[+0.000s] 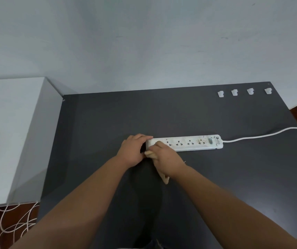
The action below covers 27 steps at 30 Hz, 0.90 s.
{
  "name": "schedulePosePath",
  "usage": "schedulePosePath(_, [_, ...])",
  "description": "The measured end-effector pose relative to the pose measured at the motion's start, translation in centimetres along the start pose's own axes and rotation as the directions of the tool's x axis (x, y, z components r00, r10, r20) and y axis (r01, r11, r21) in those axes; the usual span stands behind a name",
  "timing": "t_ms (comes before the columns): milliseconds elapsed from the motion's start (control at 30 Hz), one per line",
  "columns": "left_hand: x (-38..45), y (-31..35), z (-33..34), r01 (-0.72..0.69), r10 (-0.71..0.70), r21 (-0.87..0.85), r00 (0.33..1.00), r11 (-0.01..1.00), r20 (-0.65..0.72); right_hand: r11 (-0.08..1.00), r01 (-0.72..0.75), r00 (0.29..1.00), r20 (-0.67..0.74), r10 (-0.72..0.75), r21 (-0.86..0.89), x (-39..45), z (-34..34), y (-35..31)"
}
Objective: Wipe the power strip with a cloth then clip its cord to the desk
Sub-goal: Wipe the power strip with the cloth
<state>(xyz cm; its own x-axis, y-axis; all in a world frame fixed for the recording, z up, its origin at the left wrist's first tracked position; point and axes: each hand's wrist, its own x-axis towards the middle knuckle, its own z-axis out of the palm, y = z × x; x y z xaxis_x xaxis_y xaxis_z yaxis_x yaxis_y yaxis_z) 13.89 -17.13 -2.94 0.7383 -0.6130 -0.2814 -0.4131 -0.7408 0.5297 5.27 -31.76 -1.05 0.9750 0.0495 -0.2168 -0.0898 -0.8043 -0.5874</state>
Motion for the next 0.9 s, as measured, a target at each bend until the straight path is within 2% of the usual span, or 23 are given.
schedulePosePath(67, [0.0,-0.2,-0.4,0.006,-0.007,0.031,1.0,0.999,0.02,0.99,-0.104,0.987,-0.111,0.114,0.09,-0.4,-1.3,1.1])
schedulePosePath(133, [-0.1,-0.4,-0.8,0.012,-0.013,0.027,1.0,1.0,0.013,0.964,-0.235,0.921,-0.287,0.263,0.127,-0.8,-2.1,3.1])
schedulePosePath(167, [-0.1,-0.4,-0.8,0.015,-0.015,0.018,1.0,1.0,0.013,0.954,-0.277,0.898,-0.322,0.301,0.119,-1.1,-2.1,3.6])
schedulePosePath(233, [-0.1,-0.3,-0.7,0.01,-0.01,0.005,1.0,1.0,0.027,0.967,-0.246,0.924,-0.286,0.253,0.058,-1.5,-1.4,3.2])
schedulePosePath(300, [0.0,-0.1,-0.5,-0.003,0.003,0.006,1.0,1.0,0.03,0.996,-0.093,0.991,-0.099,0.093,0.009,-1.7,-0.7,1.7])
schedulePosePath(333, [0.1,0.0,-0.5,-0.009,0.009,0.01,1.0,1.0,0.026,1.0,-0.008,1.0,0.001,0.008,0.002,-2.0,-0.5,1.2])
schedulePosePath(367, [0.1,0.1,-0.5,-0.012,0.012,0.02,1.0,1.0,0.021,0.999,0.052,0.998,0.03,-0.052,0.012,-2.3,-0.4,1.1])
schedulePosePath(400, [0.2,0.1,-0.6,-0.014,0.013,0.031,1.0,0.999,0.018,0.998,0.04,0.999,-0.032,-0.038,0.051,-2.4,-0.5,1.4])
schedulePosePath(433, [0.2,0.2,-0.7,-0.015,0.014,0.04,1.0,0.999,0.017,0.993,-0.036,0.986,-0.158,0.054,0.113,-2.4,-0.9,2.0])
schedulePosePath(500, [0.3,0.7,-0.9,-0.029,0.028,0.053,1.0,0.998,0.009,0.946,-0.238,0.87,-0.384,0.308,0.22,-2.6,-1.9,3.8])
schedulePosePath(533, [0.4,1.1,-0.9,-0.045,0.044,0.061,0.999,0.997,0.007,0.918,-0.317,0.817,-0.422,0.393,0.239,-2.8,-2.3,4.5])
schedulePosePath(567, [0.5,1.6,-1.0,-0.065,0.064,0.073,0.998,0.995,0.012,0.901,-0.368,0.794,-0.426,0.433,0.23,-3.1,-2.4,5.0])
schedulePosePath(600, [0.7,2.3,-1.0,-0.089,0.088,0.088,0.996,0.992,0.017,0.901,-0.387,0.809,-0.396,0.434,0.197,-3.2,-2.4,5.1])
schedulePosePath(633, [0.9,3.0,-0.8,-0.116,0.115,0.106,0.993,0.987,0.022,0.92,-0.368,0.856,-0.338,0.392,0.136,-3.4,-2.4,4.9])
schedulePosePath(700, [1.3,4.3,-0.5,-0.16,0.157,0.136,0.987,0.978,0.029,0.969,-0.246,0.956,-0.17,0.241,-0.014,-3.9,-2.3,4.9])
schedulePosePath(733, [1.5,4.9,-0.2,-0.172,0.169,0.145,0.985,0.974,0.033,0.979,-0.199,0.973,-0.123,0.194,-0.032,-4.3,-2.6,5.1])
schedulePosePath(767, [1.7,5.3,0.0,-0.182,0.179,0.153,0.983,0.971,0.035,0.979,-0.205,0.967,-0.157,0.203,0.005,-4.5,-3.1,5.4])
schedulePosePath(800, [1.9,5.8,0.2,-0.194,0.191,0.167,0.981,0.967,0.035,0.961,-0.262,0.928,-0.252,0.276,0.089,-4.6,-3.9,5.9])
schedulePosePath(833, [2.1,6.2,0.3,-0.207,0.204,0.182,0.978,0.961,0.035,0.926,-0.328,0.856,-0.357,0.375,0.186,-4.6,-4.7,6.8])
schedulePosePath(867, [2.4,6.5,0.5,-0.215,0.213,0.19,0.977,0.958,0.034,0.886,-0.382,0.784,-0.417,0.461,0.262,-4.7,-5.3,7.6])
schedulePosePath(900, [2.6,6.9,0.6,-0.215,0.212,0.191,0.977,0.958,0.037,0.867,-0.418,0.758,-0.422,0.498,0.272,-4.8,-5.5,8.1])
